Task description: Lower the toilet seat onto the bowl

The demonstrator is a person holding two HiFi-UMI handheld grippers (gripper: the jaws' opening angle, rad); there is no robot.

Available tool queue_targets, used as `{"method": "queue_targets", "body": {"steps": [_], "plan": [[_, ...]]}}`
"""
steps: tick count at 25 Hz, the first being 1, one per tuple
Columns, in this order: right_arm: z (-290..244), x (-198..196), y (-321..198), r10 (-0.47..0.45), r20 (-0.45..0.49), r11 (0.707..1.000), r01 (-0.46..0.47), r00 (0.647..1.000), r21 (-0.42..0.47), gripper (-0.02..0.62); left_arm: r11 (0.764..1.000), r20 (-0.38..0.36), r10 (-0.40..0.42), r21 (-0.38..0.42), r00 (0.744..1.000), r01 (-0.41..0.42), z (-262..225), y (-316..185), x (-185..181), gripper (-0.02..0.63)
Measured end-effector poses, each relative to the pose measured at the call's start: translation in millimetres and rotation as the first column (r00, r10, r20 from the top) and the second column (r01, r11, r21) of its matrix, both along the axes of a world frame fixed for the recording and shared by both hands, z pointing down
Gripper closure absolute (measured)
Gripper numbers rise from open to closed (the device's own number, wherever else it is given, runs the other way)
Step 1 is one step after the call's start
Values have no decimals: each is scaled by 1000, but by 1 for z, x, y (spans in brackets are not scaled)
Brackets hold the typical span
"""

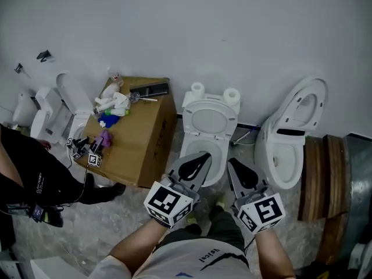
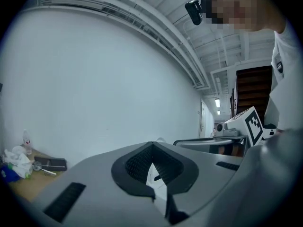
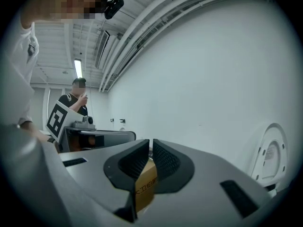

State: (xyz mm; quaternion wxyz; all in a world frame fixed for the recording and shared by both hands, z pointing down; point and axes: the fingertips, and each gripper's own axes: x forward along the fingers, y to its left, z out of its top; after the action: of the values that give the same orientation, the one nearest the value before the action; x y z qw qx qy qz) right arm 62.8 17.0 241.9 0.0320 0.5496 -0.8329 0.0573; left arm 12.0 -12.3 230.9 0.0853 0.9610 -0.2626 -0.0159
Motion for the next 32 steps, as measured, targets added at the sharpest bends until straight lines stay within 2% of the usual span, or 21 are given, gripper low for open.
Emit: {"method": "queue_targets", "body": {"steps": [6,10,13,17,24,28,32], "plan": [[29,21,-75,-67,-63,997,64,996,-42,578,999,8,-37,3,999,37,18,-62,25,597],[45,40,-131,-137,-157,990,130,978,-56,577,997,22,-83,8,996,83,29,-113,51,597],[58,57,-172,-178,-187,983,166,966,-79,567,993,36,-120,-6,992,121,40,-150,72,597],[94,75,-218,-256,-225,963,226,940,-150,508,984,64,-172,-40,983,175,59,-190,90,597],[153,94,-286,-336,-287,936,283,897,-210,502,965,114,-243,-77,963,252,105,-245,103,597],[191,100,-314,-351,-338,929,280,873,-242,502,954,128,-268,-102,955,282,128,-269,105,597],[234,106,-339,-387,-395,911,279,833,-303,502,943,146,-293,-122,945,311,142,-286,106,597]]}}
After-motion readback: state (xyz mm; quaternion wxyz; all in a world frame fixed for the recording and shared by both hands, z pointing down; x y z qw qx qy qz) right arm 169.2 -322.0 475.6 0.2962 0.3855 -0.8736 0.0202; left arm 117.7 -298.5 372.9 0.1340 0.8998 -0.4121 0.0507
